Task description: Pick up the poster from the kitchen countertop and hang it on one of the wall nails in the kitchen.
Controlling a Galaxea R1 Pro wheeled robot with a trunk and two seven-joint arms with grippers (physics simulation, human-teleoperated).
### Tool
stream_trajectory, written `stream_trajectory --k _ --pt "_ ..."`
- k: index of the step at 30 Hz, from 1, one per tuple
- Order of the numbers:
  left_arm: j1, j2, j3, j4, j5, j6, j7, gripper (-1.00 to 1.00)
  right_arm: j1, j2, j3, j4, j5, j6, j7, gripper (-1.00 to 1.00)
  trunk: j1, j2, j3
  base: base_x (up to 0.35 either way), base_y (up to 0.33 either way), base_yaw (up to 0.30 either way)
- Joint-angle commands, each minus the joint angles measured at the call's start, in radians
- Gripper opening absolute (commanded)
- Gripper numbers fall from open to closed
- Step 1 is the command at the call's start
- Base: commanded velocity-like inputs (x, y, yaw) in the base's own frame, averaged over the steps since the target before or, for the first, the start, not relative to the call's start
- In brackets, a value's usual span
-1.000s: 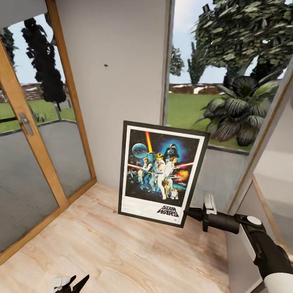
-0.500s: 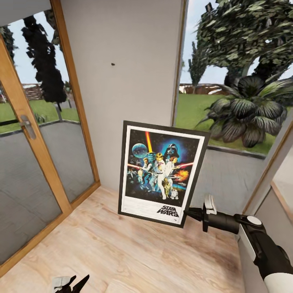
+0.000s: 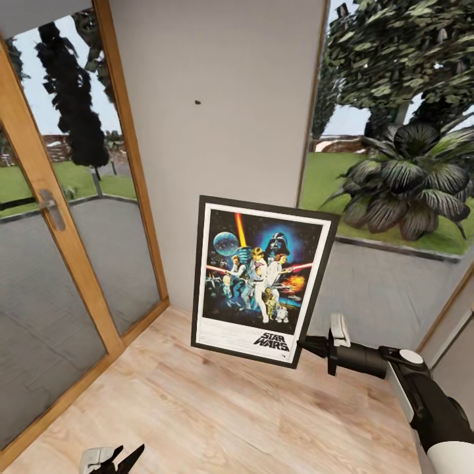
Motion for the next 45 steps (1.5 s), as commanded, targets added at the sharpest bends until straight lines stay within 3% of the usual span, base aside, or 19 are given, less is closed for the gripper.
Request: stream_trajectory --k 1,38,45 --pt "-0.001 0.000 -0.002 0.001 0.002 -0.005 -0.002 1.00 -0.001 0.000 0.000 0.000 -0.004 0.015 0.007 -1.00 0.001 -0.002 -0.002 0.190 0.268 0.000" --pt "-0.001 0.001 -0.002 0.001 0.002 -0.005 -0.002 1.00 -0.001 0.000 -0.002 -0.002 -0.005 0.015 0.007 -1.00 0.001 -0.002 -0.002 0.154 0.272 -0.001" --pt "-0.001 0.001 -0.002 0.001 0.002 -0.005 -0.002 1.00 -0.001 0.000 -0.002 -0.002 -0.005 0.016 0.007 -1.00 0.001 -0.002 -0.002 0.033 0.073 -0.196"
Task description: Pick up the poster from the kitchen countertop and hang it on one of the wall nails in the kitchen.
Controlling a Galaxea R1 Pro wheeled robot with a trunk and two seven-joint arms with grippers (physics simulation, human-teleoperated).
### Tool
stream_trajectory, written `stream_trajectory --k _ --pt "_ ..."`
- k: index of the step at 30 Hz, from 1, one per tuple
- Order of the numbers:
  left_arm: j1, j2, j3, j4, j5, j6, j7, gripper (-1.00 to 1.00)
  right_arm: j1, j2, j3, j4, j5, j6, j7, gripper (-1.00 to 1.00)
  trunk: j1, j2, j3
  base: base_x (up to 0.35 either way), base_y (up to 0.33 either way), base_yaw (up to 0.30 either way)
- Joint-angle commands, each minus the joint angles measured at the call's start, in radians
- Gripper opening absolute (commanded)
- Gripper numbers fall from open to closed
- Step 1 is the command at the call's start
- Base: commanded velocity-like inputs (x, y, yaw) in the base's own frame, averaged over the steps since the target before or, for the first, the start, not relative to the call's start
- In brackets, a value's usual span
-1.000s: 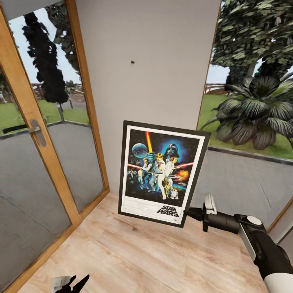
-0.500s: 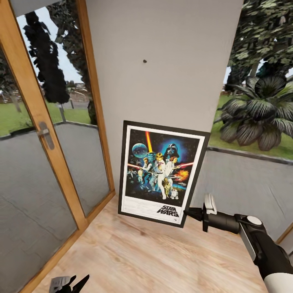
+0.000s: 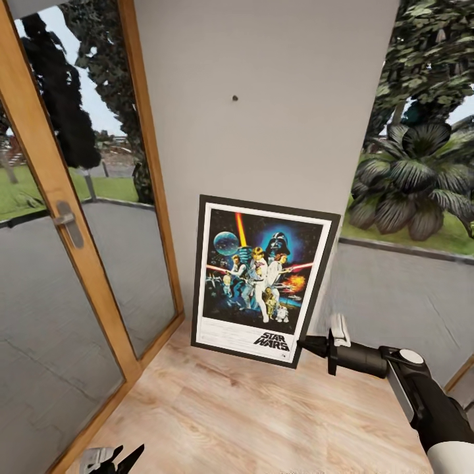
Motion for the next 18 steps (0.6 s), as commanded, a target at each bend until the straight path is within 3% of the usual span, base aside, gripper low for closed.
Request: stream_trajectory --k 1,10,13,18 --pt "-0.001 0.000 -0.002 0.001 0.002 -0.005 -0.002 1.00 -0.001 0.000 0.000 0.000 -0.005 0.015 0.007 -1.00 0.001 -0.002 -0.002 0.009 0.019 -0.271" --pt "-0.001 0.000 -0.002 0.001 0.002 -0.005 -0.002 1.00 -0.001 0.000 0.000 0.000 -0.005 0.015 0.007 -1.00 0.001 -0.002 -0.002 0.002 0.029 -0.292" --pt "-0.001 0.000 -0.002 0.001 0.002 -0.005 -0.002 1.00 -0.001 0.000 0.000 0.000 -0.005 0.015 0.007 -1.00 0.001 -0.002 -0.002 0.000 0.189 -0.279" --pt "-0.001 0.000 -0.002 0.001 0.002 -0.005 -0.002 1.00 -0.001 0.000 0.000 0.000 -0.005 0.014 0.007 -1.00 0.001 -0.002 -0.002 0.000 0.274 -0.080"
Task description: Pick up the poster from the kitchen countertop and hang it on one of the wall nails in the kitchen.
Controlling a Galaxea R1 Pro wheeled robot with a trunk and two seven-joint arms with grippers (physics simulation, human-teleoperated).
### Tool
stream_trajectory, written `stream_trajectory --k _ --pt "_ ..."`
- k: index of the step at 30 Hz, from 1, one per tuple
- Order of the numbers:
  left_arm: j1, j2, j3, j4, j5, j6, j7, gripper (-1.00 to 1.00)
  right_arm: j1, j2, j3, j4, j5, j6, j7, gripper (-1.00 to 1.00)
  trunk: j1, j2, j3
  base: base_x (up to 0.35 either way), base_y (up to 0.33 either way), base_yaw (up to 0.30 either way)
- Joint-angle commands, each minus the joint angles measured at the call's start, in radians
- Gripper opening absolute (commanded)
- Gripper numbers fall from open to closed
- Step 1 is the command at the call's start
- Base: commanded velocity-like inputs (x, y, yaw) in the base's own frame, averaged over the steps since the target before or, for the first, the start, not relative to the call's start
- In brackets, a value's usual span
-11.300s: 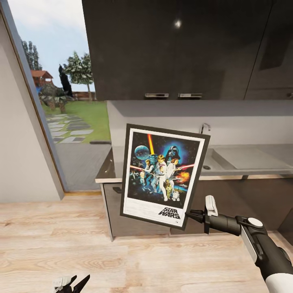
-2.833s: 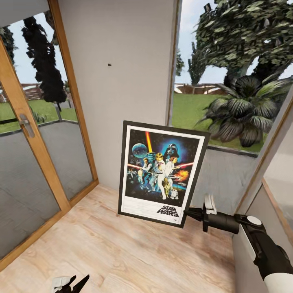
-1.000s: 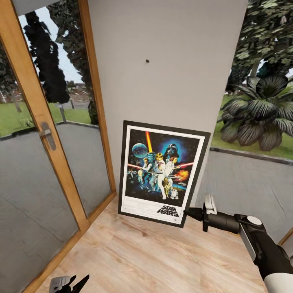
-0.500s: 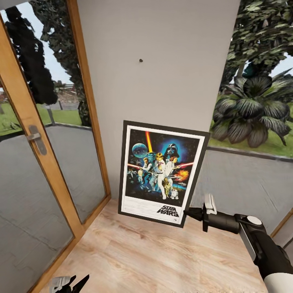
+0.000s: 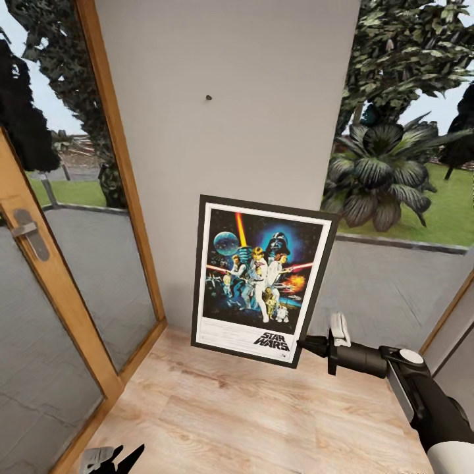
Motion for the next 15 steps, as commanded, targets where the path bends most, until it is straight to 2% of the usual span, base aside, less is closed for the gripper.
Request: stream_trajectory --k 1,15 --pt "-0.001 0.000 -0.002 0.001 0.002 -0.005 -0.002 1.00 -0.001 0.000 0.000 0.000 -0.004 0.014 0.007 -1.00 0.001 -0.002 -0.002 0.000 0.287 -0.026" --pt "-0.001 0.000 -0.002 0.001 0.002 -0.005 -0.002 1.00 -0.001 0.000 0.000 -0.003 -0.004 0.015 0.007 -1.00 0.001 -0.002 -0.002 0.001 0.297 -0.005"
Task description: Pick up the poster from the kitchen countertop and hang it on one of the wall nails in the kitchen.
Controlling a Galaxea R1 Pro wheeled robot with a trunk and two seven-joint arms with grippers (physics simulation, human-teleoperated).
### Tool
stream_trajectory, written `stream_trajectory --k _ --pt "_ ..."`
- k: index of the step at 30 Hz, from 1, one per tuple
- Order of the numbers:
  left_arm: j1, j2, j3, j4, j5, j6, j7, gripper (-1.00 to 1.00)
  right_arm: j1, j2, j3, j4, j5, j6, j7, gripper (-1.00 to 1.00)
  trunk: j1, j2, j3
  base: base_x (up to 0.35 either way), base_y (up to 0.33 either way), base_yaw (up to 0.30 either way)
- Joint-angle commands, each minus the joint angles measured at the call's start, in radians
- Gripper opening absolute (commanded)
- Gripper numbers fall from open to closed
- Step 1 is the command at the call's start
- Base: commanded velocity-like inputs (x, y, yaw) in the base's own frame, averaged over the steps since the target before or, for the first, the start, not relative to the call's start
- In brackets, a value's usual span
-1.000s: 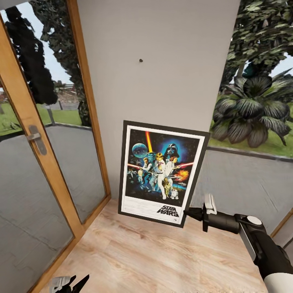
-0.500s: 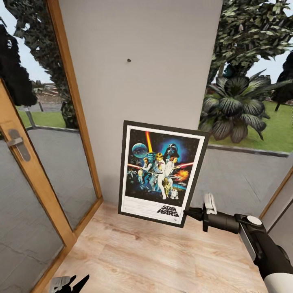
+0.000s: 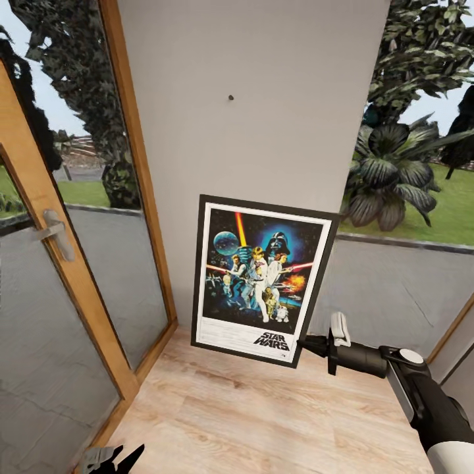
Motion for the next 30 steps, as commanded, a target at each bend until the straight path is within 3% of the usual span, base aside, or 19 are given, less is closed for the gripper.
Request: stream_trajectory --k 1,14,30 --pt "-0.001 0.000 -0.002 0.001 0.002 -0.005 -0.002 1.00 -0.001 0.000 0.000 0.000 -0.004 0.014 0.007 -1.00 0.001 -0.002 -0.002 0.041 0.318 0.000" --pt "-0.001 0.000 -0.002 0.001 0.002 -0.005 -0.002 1.00 -0.001 0.000 0.000 0.000 -0.004 0.015 0.007 -1.00 0.001 -0.002 0.008 0.121 0.312 -0.152" --pt "-0.001 0.000 -0.002 0.001 0.002 -0.005 -0.002 1.00 -0.001 0.000 0.000 0.001 -0.004 0.015 0.007 -1.00 0.001 -0.002 0.026 0.015 0.029 -0.235"
